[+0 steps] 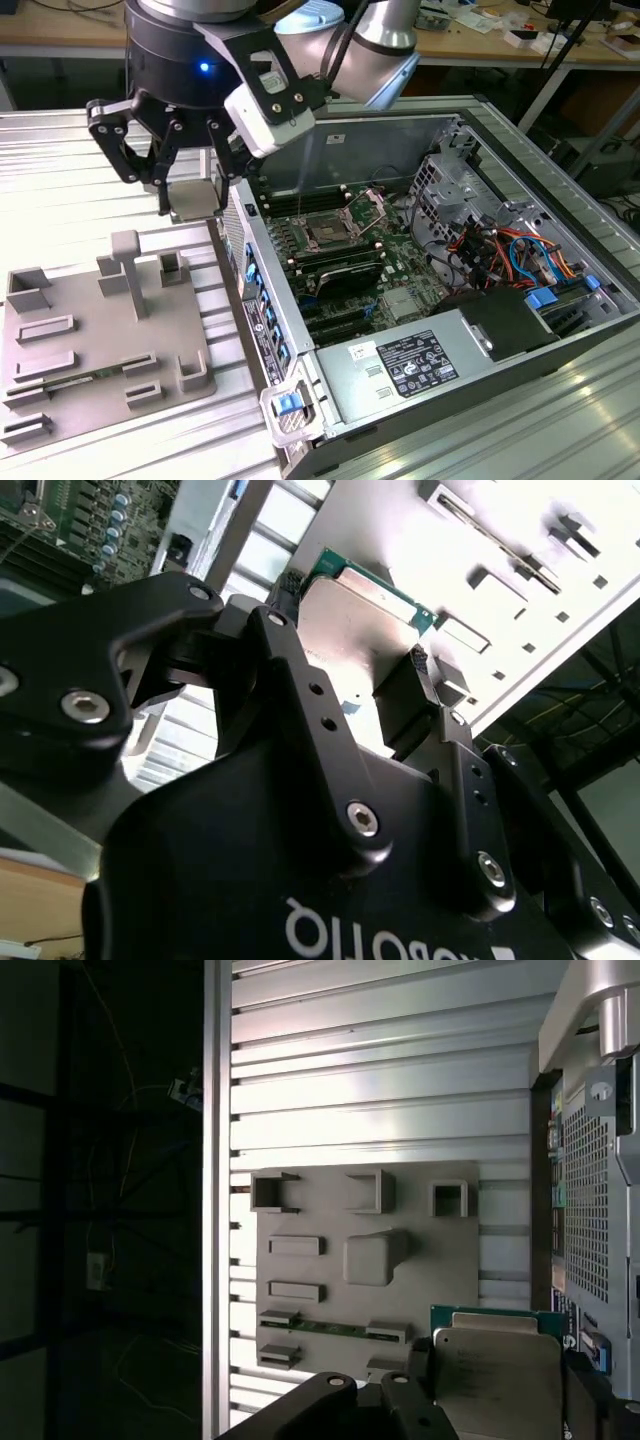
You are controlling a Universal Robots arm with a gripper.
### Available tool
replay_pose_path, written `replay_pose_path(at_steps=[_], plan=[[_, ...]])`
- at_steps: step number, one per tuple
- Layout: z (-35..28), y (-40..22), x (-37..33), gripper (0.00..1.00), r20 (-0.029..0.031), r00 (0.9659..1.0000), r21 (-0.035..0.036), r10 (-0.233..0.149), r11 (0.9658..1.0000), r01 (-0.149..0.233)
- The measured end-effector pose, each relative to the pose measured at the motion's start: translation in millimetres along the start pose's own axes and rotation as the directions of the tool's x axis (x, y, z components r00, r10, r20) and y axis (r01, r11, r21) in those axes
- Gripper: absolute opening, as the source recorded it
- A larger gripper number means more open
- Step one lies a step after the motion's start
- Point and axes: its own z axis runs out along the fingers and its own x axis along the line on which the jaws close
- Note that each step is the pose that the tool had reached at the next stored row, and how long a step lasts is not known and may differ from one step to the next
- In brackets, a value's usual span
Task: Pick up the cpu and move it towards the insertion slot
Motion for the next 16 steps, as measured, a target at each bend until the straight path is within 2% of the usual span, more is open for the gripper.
replay_pose_path(at_steps=[16], plan=[[-1.8,-1.0,-55.4,0.55,0.0001,1.0000,0.0000,0.000,1.0000,0.000]])
